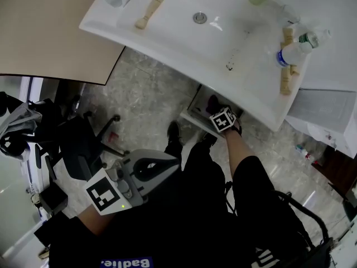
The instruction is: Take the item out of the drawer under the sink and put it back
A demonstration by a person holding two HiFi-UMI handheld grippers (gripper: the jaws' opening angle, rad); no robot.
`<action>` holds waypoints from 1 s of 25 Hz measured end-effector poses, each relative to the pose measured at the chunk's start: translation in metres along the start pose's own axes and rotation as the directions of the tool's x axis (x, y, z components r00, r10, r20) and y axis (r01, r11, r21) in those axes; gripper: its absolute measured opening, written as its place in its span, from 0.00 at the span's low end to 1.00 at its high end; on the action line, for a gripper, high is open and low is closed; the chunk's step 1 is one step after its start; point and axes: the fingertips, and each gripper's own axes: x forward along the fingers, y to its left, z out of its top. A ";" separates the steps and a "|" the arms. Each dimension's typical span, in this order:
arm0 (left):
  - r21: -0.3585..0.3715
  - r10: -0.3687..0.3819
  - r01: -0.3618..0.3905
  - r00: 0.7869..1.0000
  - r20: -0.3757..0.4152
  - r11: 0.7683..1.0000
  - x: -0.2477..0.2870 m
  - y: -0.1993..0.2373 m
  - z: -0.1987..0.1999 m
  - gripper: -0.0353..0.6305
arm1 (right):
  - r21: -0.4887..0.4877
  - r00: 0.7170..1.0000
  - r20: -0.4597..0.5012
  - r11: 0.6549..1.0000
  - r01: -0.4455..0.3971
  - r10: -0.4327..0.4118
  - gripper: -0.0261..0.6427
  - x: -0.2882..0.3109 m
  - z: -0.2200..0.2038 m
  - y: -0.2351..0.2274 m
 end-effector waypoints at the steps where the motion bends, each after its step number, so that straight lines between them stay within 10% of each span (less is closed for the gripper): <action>1: -0.001 0.001 -0.001 1.000 -0.001 1.000 0.000 -0.001 -0.001 0.04 | 0.012 1.000 -0.008 1.000 -0.010 0.010 0.17 0.001 -0.002 0.001; 10: -0.002 -0.020 0.020 0.999 0.047 1.000 -0.007 -0.011 0.004 0.04 | 0.050 0.999 -0.007 0.998 -0.036 0.037 0.26 -0.021 -0.006 0.010; 25: 0.090 -0.134 0.124 0.984 0.117 0.988 -0.012 -0.051 0.042 0.04 | 0.166 0.945 0.327 0.985 -0.044 -0.013 0.26 -0.193 0.031 0.058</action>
